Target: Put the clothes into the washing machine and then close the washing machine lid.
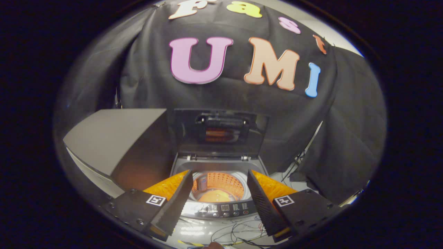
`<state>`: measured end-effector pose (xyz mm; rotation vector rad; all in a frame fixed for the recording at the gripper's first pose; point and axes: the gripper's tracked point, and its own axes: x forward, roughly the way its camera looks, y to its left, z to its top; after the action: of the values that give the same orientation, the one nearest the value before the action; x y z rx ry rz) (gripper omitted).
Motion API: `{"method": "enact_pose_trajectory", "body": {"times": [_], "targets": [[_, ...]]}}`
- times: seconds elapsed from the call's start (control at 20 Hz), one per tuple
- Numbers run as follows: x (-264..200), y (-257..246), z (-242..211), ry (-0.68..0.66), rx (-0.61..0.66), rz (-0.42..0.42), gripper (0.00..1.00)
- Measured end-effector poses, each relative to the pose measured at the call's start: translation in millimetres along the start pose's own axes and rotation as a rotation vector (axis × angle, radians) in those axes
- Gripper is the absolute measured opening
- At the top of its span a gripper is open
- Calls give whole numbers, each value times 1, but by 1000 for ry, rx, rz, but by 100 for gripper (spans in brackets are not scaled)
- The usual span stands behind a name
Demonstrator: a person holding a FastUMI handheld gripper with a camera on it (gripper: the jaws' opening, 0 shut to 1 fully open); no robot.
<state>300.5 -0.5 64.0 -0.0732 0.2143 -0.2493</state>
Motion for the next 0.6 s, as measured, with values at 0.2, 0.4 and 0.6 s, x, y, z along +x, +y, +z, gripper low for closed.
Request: {"method": "enact_pose_trajectory", "body": {"times": [0.2, 0.4, 0.6], "targets": [[-4, -4, 47, -89, -7, -2, 98], [5, -10, 97, -198, 4, -13, 98], [25, -22, 140, -277, 9, -40, 97]]}}
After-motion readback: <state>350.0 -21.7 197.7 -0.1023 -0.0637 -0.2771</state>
